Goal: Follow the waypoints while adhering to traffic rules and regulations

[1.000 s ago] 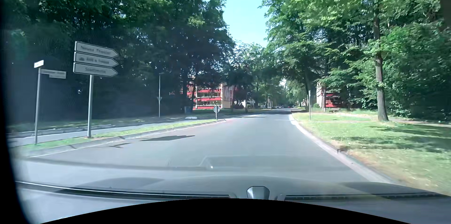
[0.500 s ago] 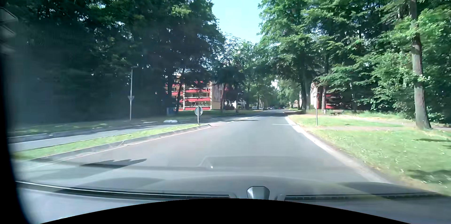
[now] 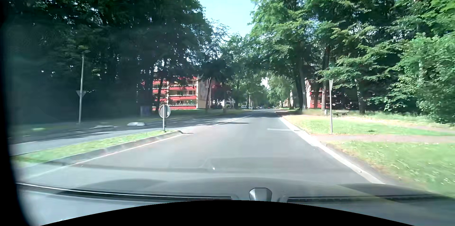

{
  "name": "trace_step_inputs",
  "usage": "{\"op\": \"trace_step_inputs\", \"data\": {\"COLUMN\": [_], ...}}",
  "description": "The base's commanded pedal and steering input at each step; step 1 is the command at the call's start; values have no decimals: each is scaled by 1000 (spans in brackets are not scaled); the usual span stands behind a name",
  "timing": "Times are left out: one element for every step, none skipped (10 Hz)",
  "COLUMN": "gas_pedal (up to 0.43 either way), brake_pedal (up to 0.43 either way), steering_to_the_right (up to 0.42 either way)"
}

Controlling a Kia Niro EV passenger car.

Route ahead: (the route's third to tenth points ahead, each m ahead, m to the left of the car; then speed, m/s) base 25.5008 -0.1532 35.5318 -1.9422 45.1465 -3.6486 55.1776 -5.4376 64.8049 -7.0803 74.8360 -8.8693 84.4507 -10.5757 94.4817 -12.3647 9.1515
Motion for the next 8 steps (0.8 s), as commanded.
{"op": "trace_step_inputs", "data": {"gas_pedal": [280, 280, 280, 268, 268, 260, 240, 209], "brake_pedal": [6, 6, 6, 6, 6, 6, 6, 6], "steering_to_the_right": [67, 67, 65, 61, 54, 44, 35, 29]}}
